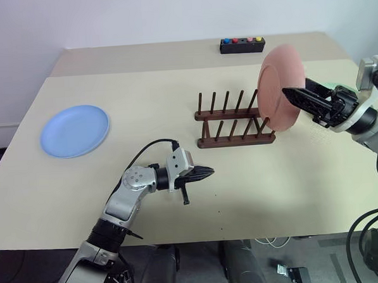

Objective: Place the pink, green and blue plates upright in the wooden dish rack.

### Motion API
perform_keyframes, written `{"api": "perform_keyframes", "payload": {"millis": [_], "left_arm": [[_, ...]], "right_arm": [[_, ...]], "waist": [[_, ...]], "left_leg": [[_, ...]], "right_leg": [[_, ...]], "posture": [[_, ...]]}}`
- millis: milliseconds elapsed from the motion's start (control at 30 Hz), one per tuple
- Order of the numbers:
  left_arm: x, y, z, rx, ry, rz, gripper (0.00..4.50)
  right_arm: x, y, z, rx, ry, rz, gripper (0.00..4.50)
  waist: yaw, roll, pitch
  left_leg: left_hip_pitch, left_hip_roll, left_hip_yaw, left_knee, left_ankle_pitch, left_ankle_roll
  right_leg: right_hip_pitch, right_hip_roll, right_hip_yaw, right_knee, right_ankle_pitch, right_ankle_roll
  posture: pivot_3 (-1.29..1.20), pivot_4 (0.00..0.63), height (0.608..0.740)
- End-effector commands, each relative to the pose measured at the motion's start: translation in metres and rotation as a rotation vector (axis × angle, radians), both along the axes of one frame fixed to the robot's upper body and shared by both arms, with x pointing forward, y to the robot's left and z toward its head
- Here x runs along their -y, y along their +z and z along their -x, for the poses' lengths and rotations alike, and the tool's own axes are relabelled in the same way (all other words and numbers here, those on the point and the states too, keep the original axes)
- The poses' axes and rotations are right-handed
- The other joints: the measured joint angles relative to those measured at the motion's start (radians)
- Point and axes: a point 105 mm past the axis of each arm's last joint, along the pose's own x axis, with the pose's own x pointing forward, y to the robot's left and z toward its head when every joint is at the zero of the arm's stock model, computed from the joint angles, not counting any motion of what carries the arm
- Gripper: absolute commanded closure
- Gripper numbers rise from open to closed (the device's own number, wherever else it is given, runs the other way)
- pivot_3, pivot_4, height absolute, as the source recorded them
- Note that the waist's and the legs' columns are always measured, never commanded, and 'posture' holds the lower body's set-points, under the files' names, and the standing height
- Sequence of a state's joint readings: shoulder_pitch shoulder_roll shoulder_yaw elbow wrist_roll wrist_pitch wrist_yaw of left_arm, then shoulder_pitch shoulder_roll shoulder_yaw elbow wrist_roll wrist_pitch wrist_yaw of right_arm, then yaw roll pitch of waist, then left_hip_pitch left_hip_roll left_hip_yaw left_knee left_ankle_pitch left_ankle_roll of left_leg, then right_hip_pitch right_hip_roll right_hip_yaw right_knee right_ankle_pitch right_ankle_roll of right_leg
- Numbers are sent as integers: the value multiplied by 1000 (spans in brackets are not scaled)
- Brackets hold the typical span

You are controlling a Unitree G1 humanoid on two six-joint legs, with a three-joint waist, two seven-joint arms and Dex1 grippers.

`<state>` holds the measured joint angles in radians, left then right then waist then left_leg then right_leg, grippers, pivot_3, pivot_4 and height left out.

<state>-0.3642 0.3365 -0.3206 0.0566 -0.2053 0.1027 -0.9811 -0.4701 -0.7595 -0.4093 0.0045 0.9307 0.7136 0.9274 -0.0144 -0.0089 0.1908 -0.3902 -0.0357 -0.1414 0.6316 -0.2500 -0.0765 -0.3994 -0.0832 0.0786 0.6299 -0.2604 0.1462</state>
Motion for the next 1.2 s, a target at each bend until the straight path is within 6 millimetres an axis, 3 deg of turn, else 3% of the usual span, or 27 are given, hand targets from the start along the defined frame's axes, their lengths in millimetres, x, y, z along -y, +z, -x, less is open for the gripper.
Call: {"api": "perform_keyframes", "payload": {"millis": [33, 267, 467, 633, 767, 867, 1200], "left_arm": [[2, 10, 2, 38, -9, 16, 4500], [1, 10, 2, 37, -7, 15, 4500], [-1, 10, 2, 39, -1, 15, 4500], [0, 9, 2, 36, -4, 14, 4500], [3, 10, 1, 39, -14, 15, 4500], [4, 10, 1, 40, -19, 16, 4500], [1, 9, 1, 38, -2, 16, 4500]], "right_arm": [[8, 7, 0, 51, -53, 2, 164], [30, 24, -2, 149, -212, 25, 164], [77, 36, 12, 212, -433, 93, 164], [113, -4, 13, 105, -591, 383, 164], [142, -52, -3, -26, -739, 686, 73], [150, -81, -17, -44, -783, 900, 73], [160, -113, -53, -6, -859, 1186, 73]], "waist": [[0, 0, 0], [0, 0, 0], [4, 0, 0], [-2, 1, 0], [-8, 2, -1], [-10, 2, -1], [-7, 4, -1]], "left_leg": [[0, 0, 0, 0, 0, 0], [0, 0, 0, 0, 0, 0], [0, 0, 0, 0, 0, 0], [0, 0, 1, 0, 0, 0], [2, 0, 3, 1, 0, 0], [2, 0, 4, 0, 0, 0], [2, 0, 4, 0, 0, 0]], "right_leg": [[0, 0, 0, 0, 0, 0], [0, 0, 0, 0, 0, 0], [0, 0, 0, 0, 0, 0], [0, 0, 0, 0, 0, 0], [1, 0, 2, 0, 0, 0], [0, 0, 2, 0, 0, 0], [0, 0, 2, 0, 0, 0]], "posture": [[0, 150, 740], [0, 150, 740], [0, 150, 740], [0, 150, 740], [0, 150, 740], [0, 150, 740], [0, 150, 740]]}}
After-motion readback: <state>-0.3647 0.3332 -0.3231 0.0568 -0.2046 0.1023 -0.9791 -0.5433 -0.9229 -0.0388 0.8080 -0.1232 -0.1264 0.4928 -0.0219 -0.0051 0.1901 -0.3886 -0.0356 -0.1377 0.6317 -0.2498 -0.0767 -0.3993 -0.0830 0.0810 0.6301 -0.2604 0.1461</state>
